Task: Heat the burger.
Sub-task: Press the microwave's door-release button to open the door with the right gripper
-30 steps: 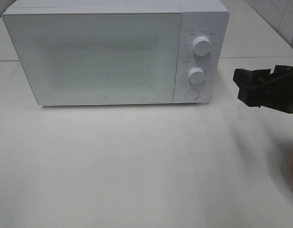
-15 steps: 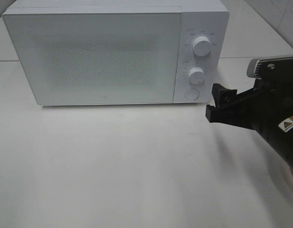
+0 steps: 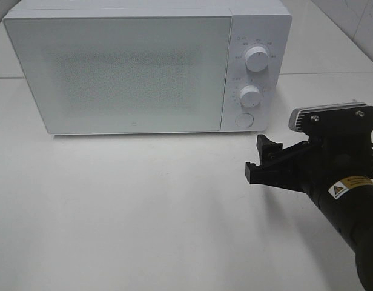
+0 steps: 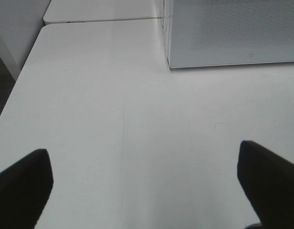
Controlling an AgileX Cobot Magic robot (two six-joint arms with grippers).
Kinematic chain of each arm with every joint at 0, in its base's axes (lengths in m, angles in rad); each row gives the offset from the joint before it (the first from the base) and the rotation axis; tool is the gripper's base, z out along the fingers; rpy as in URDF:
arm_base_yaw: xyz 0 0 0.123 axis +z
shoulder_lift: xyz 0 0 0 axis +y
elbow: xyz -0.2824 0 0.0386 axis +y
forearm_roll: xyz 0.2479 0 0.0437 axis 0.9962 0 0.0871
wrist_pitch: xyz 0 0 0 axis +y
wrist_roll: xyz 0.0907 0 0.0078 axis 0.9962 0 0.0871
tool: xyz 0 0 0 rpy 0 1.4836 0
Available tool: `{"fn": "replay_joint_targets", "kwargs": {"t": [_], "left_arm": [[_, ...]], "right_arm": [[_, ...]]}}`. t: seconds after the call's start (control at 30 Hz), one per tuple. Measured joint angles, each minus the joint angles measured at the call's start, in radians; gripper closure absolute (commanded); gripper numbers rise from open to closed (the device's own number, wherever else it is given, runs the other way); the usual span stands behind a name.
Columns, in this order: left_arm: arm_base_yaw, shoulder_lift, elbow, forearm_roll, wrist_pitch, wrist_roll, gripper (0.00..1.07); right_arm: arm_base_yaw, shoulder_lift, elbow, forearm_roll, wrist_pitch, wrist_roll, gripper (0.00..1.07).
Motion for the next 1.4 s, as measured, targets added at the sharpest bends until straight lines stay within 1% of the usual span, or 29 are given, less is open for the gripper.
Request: {"fn": "replay_joint_targets", "kwargs": {"t": [0.07, 0.1, 0.13, 0.2, 0.23, 0.3, 0.33, 0.37, 0.4, 0.43, 0.47, 0.5, 0.57, 0.67, 0.73, 0.83, 0.9, 0.93, 1.0, 1.23, 1.3, 1.4], "left_arm": [[0.0, 0.0, 0.0, 0.0, 0.0, 0.0, 0.09], [0.0, 0.0, 0.0, 0.0, 0.0, 0.0, 0.09], [0.0, 0.0, 0.0, 0.0, 0.0, 0.0, 0.09], [0.0, 0.0, 0.0, 0.0, 0.0, 0.0, 0.09], [0.0, 0.0, 0.0, 0.0, 0.0, 0.0, 0.09], [0.0, 0.0, 0.0, 0.0, 0.0, 0.0, 0.09], [0.0, 0.0, 0.0, 0.0, 0.0, 0.0, 0.09], [0.0, 0.0, 0.0, 0.0, 0.0, 0.0, 0.09], [0.0, 0.0, 0.0, 0.0, 0.0, 0.0, 0.09], [0.0, 0.0, 0.0, 0.0, 0.0, 0.0, 0.09], [0.0, 0.0, 0.0, 0.0, 0.0, 0.0, 0.09], [0.0, 0.0, 0.0, 0.0, 0.0, 0.0, 0.09], [0.0, 0.0, 0.0, 0.0, 0.0, 0.0, 0.09], [0.0, 0.0, 0.0, 0.0, 0.0, 0.0, 0.09], [0.0, 0.0, 0.0, 0.0, 0.0, 0.0, 0.09], [0.0, 0.0, 0.0, 0.0, 0.0, 0.0, 0.09], [0.0, 0.0, 0.0, 0.0, 0.0, 0.0, 0.09], [0.0, 0.0, 0.0, 0.0, 0.0, 0.0, 0.09], [0.0, 0.0, 0.0, 0.0, 0.0, 0.0, 0.09], [0.0, 0.0, 0.0, 0.0, 0.0, 0.0, 0.09], [0.0, 0.0, 0.0, 0.0, 0.0, 0.0, 0.09], [0.0, 0.0, 0.0, 0.0, 0.0, 0.0, 0.09]], "right_arm": [[0.0, 0.0, 0.0, 0.0, 0.0, 0.021, 0.34], [0.0, 0.0, 0.0, 0.0, 0.0, 0.077, 0.36], [0.0, 0.0, 0.0, 0.0, 0.0, 0.077, 0.36], [0.0, 0.0, 0.0, 0.0, -0.001, 0.194, 0.41], [0.0, 0.0, 0.0, 0.0, -0.001, 0.194, 0.41], [0.0, 0.0, 0.0, 0.0, -0.004, 0.423, 0.47], [0.0, 0.0, 0.0, 0.0, -0.004, 0.423, 0.47], [0.0, 0.0, 0.0, 0.0, -0.004, 0.494, 0.51], [0.0, 0.0, 0.0, 0.0, -0.004, 0.494, 0.51], [0.0, 0.0, 0.0, 0.0, -0.004, 0.632, 0.56], [0.0, 0.0, 0.0, 0.0, -0.003, 0.711, 0.59], [0.0, 0.0, 0.0, 0.0, -0.003, 0.711, 0.59], [0.0, 0.0, 0.0, 0.0, 0.017, 1.007, 0.72], [0.0, 0.0, 0.0, 0.0, 0.022, 1.077, 0.75], [0.0, 0.0, 0.0, 0.0, 0.027, 1.283, 0.88], [0.0, 0.0, 0.0, 0.0, 0.027, 1.327, 0.91], [0.0, 0.0, 0.0, 0.0, 0.027, 1.432, 0.98], [0.0, 0.0, 0.0, 0.0, 0.027, 1.432, 0.98], [0.0, 0.0, 0.0, 0.0, 0.03, 1.527, 1.07], [0.0, 0.0, -0.001, 0.023, 0.057, 1.574, 1.07], [0.0, 0.002, -0.016, 0.042, 0.068, 1.578, 1.07], [-0.012, 0.017, -0.033, 0.033, 0.068, 1.578, 1.07]]}}
